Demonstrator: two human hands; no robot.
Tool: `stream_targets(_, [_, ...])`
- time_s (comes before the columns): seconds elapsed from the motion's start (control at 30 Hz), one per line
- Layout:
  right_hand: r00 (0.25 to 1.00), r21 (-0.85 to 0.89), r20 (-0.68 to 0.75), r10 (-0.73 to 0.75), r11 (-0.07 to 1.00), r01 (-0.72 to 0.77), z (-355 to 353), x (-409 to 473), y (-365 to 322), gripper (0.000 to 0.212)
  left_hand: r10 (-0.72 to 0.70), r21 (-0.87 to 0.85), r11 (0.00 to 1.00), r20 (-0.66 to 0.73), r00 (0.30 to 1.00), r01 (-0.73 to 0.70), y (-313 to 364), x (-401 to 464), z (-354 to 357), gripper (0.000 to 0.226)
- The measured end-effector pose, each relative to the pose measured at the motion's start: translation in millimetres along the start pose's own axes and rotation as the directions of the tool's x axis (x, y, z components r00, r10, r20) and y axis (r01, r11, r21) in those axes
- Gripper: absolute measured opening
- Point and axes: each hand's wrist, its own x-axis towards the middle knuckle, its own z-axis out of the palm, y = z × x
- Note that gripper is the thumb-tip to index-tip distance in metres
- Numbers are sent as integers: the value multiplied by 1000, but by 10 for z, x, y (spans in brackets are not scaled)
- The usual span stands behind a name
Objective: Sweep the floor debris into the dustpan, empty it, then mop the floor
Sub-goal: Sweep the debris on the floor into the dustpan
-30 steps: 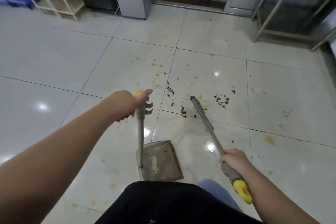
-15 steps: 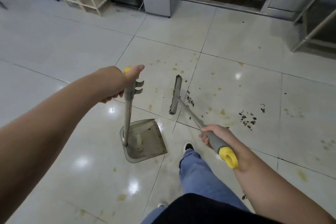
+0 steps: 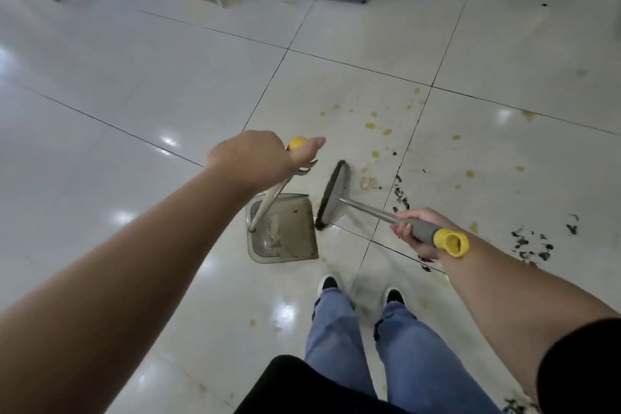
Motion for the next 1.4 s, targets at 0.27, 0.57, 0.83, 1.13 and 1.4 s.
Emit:
stream_targets(0.27, [989, 281, -131, -65, 954, 99, -598, -394, 389, 23, 101, -23, 994, -48, 994, -102, -215, 446, -80, 81])
stream_targets(0.57, [973, 385, -209, -99, 906, 175, -435, -705, 654, 19, 131, -75, 989, 2, 991, -131, -402, 519, -100, 76])
stream_targets(0.83, [979, 108, -141, -146, 981, 162, 63, -711, 112, 15, 172, -116, 978, 7, 985, -170, -79, 587, -136, 77])
stream_targets(1.13, [987, 268, 35, -159, 953, 144, 204, -114, -1032, 22, 101, -14, 995, 118, 988, -100, 450, 712, -117, 80])
stream_targets(1.4, [997, 390, -5, -78, 918, 74, -697, -270, -939, 30, 129, 31, 990, 166, 978, -136, 868, 837, -120, 88])
